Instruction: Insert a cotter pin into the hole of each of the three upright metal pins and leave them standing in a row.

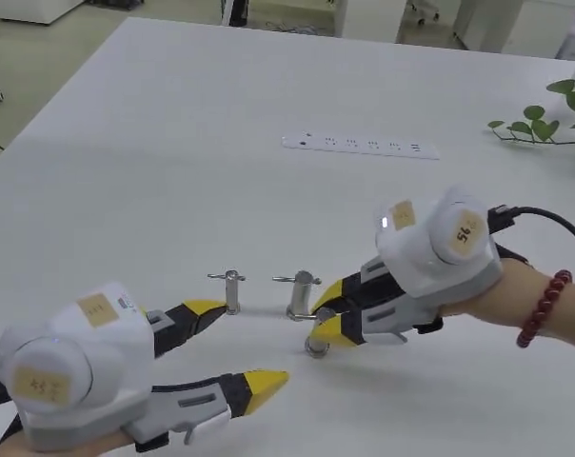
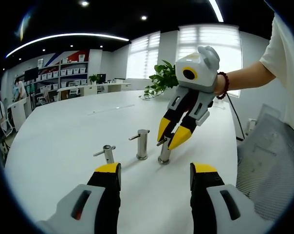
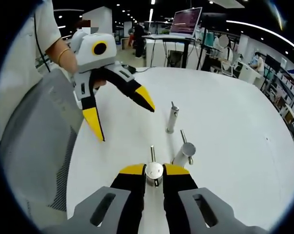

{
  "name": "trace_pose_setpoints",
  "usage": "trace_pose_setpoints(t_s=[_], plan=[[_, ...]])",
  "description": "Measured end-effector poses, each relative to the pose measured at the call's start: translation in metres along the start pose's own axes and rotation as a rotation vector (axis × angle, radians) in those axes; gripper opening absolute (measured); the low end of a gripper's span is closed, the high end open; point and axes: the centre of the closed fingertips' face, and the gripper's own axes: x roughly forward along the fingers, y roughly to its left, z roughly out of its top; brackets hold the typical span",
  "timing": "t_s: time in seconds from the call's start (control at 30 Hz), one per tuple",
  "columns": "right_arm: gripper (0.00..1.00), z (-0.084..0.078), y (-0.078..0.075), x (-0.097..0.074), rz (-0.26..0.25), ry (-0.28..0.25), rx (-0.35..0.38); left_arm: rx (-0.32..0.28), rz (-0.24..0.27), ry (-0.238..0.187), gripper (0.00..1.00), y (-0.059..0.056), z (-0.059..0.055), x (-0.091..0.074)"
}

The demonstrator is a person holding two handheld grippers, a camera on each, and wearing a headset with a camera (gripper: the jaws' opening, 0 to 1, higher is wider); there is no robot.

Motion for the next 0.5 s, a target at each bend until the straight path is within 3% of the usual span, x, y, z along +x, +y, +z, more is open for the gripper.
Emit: trace_pose_setpoints(t_s=[0.5], plan=[[0.13, -0.017, -0.023, -0.018, -0.031, 0.025, -0.007, -0.008, 0.025, 0.002, 0.60, 0.005, -0.001, -0.005]])
